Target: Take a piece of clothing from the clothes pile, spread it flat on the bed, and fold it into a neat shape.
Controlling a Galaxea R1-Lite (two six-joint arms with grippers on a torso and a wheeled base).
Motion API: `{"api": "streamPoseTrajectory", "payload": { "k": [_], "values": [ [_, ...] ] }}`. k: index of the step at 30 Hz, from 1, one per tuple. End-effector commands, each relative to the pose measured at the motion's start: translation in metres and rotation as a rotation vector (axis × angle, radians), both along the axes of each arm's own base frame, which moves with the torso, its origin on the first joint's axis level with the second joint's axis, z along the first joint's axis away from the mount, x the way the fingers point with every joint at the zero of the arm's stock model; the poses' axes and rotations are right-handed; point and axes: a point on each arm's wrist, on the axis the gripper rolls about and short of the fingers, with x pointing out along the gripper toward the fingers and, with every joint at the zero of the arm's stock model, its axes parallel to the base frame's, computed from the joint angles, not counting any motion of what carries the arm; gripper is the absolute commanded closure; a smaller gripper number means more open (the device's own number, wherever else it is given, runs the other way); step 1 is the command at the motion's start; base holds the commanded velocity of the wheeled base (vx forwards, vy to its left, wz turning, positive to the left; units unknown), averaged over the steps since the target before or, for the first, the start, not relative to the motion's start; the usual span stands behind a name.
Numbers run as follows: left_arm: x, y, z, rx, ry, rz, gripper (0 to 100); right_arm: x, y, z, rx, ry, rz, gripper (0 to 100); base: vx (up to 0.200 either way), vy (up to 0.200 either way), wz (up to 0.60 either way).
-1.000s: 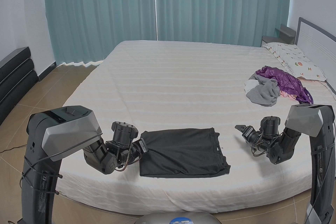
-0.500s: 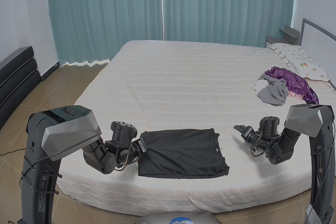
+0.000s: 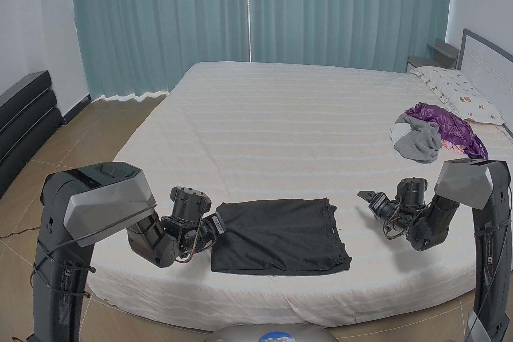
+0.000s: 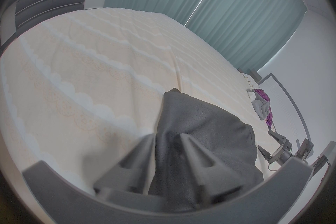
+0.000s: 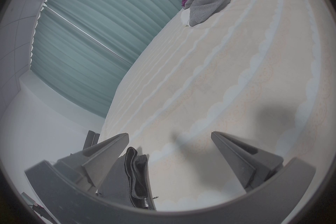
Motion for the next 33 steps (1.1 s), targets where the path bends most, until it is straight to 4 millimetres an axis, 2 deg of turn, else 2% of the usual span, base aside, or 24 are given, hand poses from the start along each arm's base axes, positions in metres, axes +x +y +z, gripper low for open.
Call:
{"api": "streamPoseTrajectory", "payload": {
  "k": [1, 9, 13, 17, 18, 21, 22, 23, 25, 26, 28, 29, 33],
  "values": [
    [0.000, 0.000, 0.000, -0.003, -0.002, 0.001, 0, 0.000, 0.000, -0.001, -0.001, 0.003, 0.001, 0, 0.000, 0.000, 0.00],
    [0.005, 0.005, 0.005, -0.034, -0.011, 0.035, 0, 0.000, 0.000, 0.001, 0.001, -0.001, 0.001, 0, 0.000, 0.000, 0.00],
    [0.011, 0.015, 0.023, -0.111, -0.039, 0.096, 0, -0.004, -0.001, 0.005, 0.005, -0.005, 0.000, 0, 0.000, 0.000, 0.00],
    [0.014, 0.028, 0.037, -0.146, -0.089, 0.145, 0, -0.019, -0.005, 0.026, 0.002, -0.033, -0.016, 0, 0.000, 0.000, 0.00],
    [0.013, 0.034, 0.044, -0.156, -0.112, 0.158, 0, -0.025, -0.007, 0.041, 0.003, -0.072, -0.019, 0, 0.000, 0.000, 0.00],
    [0.000, 0.048, 0.076, -0.183, -0.199, 0.174, 0, -0.057, -0.012, 0.084, -0.013, -0.156, -0.017, 0, 0.000, 0.000, 0.00],
    [-0.001, 0.048, 0.078, -0.183, -0.203, 0.175, 0, -0.059, -0.013, 0.086, -0.015, -0.161, -0.017, 0, 0.000, 0.000, 0.00],
    [-0.014, 0.052, 0.095, -0.194, -0.247, 0.172, 0, -0.078, -0.015, 0.105, -0.040, -0.204, -0.008, 0, 0.000, 0.000, 0.00],
    [-0.026, 0.057, 0.111, -0.195, -0.295, 0.173, 0, -0.096, -0.017, 0.118, -0.061, -0.236, -0.002, 0, 0.000, 0.000, 0.00],
    [-0.036, 0.063, 0.124, -0.193, -0.347, 0.178, 0, -0.112, -0.019, 0.129, -0.089, -0.276, 0.002, 0, 0.000, 0.000, 0.00],
    [-0.039, 0.066, 0.128, -0.191, -0.362, 0.180, 0, -0.117, -0.020, 0.133, -0.097, -0.292, 0.005, 0, 0.000, 0.000, 0.00],
    [-0.056, 0.076, 0.151, -0.176, -0.451, 0.192, 0, -0.152, -0.023, 0.151, -0.126, -0.360, 0.007, 0, 0.000, 0.000, 0.00],
    [-0.089, 0.088, 0.186, -0.140, -0.568, 0.206, 0, -0.196, -0.031, 0.172, -0.187, -0.462, -0.009, 0, 0.000, 0.000, 0.00]
  ]
}}
